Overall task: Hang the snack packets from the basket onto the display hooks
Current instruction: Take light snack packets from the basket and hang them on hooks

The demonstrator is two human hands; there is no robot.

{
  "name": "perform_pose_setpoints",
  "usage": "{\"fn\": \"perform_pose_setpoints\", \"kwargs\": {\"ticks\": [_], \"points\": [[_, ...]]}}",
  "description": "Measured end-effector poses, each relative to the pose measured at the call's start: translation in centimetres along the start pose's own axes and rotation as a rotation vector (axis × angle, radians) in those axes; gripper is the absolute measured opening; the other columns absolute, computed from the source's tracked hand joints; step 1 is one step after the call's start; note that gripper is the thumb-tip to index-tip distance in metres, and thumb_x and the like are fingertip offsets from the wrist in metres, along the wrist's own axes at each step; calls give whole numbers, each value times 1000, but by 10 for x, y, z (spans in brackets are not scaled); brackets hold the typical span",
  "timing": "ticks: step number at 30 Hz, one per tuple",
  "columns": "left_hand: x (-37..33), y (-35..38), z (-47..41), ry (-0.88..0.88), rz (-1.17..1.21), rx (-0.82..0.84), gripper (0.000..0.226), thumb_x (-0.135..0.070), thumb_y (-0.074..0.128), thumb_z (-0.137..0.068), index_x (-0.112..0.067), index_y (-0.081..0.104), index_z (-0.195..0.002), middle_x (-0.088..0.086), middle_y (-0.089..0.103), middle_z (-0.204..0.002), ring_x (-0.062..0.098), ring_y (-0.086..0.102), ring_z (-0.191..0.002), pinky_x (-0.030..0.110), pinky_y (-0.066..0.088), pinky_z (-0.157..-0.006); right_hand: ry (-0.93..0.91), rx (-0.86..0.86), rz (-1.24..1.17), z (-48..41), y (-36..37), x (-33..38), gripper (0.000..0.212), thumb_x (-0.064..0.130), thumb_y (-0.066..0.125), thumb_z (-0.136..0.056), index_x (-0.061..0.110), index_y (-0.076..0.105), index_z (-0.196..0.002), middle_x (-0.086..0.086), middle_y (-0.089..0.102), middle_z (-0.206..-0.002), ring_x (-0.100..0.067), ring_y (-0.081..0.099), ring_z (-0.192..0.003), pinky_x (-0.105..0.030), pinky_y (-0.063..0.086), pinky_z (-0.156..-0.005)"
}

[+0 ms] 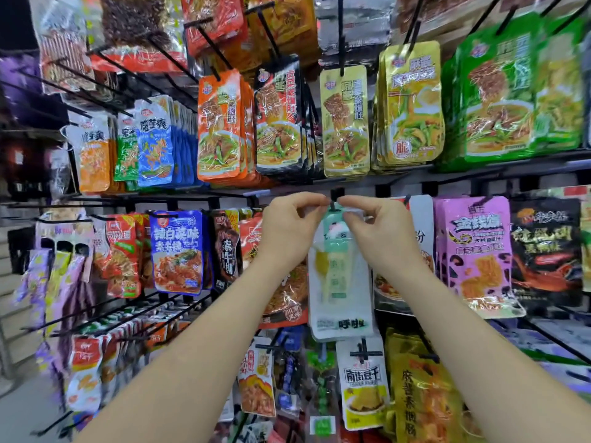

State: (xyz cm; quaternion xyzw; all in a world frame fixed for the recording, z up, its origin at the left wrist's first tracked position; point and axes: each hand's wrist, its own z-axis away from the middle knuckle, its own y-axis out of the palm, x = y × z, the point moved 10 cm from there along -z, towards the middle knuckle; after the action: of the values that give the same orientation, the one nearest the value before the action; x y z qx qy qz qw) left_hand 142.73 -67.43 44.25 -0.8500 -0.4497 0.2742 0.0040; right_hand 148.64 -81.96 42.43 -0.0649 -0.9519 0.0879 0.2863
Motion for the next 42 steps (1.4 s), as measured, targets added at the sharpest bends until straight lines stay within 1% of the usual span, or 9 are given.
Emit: {"fn": "perform_pose_setpoints", "kwargs": {"ticks": [7, 9, 15, 22, 28, 33, 37, 39, 42], "points": [[-5, 9, 10, 116, -277, 56, 34, -6, 71, -82, -10, 69, -116, 4, 65, -112, 18, 60, -103, 30, 48, -95, -82, -3, 246, -2, 7, 0, 30, 17, 60, -93, 21, 68, -121, -1, 73, -110, -22, 65, -95, -29, 49, -81], [-7, 15, 13, 159, -364, 116, 43, -10, 72, -82, -8, 63, -124, 7, 60, -121, 21, 57, -111, 24, 42, -98, -121, -5, 310, -1, 10, 0, 31, 18, 58, -94, 23, 65, -124, -4, 72, -110, -26, 65, -97, -35, 51, -80], [-5, 32, 26, 235, -725, 309, 74, -44, 70, -82, -15, 41, -143, 6, 23, -156, 26, 24, -137, 37, 25, -113, -215, -63, 510, 4, 12, 5, 32, 22, 56, -96, 19, 59, -128, -10, 68, -105, -34, 63, -90, -37, 46, -65], [0, 26, 68, 344, -851, 233, 86, -51, 87, -52, -13, 58, -124, 16, 55, -126, 34, 53, -105, 43, 53, -82, -276, -101, 641, 41, 2, 15, 52, 26, 79, -77, 11, 58, -122, -13, 53, -101, -30, 54, -81, -28, 39, -54], [26, 31, 93, 107, -701, 284, 86, -55, 65, -80, -33, 14, -146, -1, 32, -135, 21, 49, -112, 33, 50, -79, -8, 147, 668, 79, 12, -23, 67, 43, 54, -95, 19, 19, -147, -4, 60, -116, -24, 61, -100, -32, 40, -68], [24, 41, 95, 89, -656, 230, 84, -53, 67, -80, -23, 25, -146, 4, 40, -130, 26, 60, -92, 27, 42, -61, 44, 150, 538, 84, 23, -33, 67, 24, 53, -97, 13, 15, -151, -8, 68, -96, -27, 65, -83, -33, 43, -62], [27, 44, 95, 115, -669, 228, 87, -49, 69, -80, -21, 21, -148, 4, 41, -134, 24, 55, -106, 29, 49, -71, 23, 154, 506, 92, 26, -34, 77, 20, 54, -95, 16, 5, -154, -7, 69, -94, -26, 65, -76, -36, 50, -60], [24, 40, 98, 142, -711, 198, 89, -46, 77, -73, -19, 31, -144, 9, 44, -135, 27, 50, -114, 33, 53, -80, -16, 106, 548, 99, 22, -27, 85, 22, 58, -93, 20, -1, -154, -6, 64, -112, -23, 64, -80, -33, 48, -56], [13, 35, 104, 256, -809, 111, 85, -44, 85, -61, -16, 49, -132, 18, 48, -136, 35, 48, -117, 40, 53, -86, -102, 30, 611, 107, 16, -17, 90, 18, 72, -80, 23, 16, -151, -11, 50, -125, -25, 61, -78, -26, 39, -42]]}}
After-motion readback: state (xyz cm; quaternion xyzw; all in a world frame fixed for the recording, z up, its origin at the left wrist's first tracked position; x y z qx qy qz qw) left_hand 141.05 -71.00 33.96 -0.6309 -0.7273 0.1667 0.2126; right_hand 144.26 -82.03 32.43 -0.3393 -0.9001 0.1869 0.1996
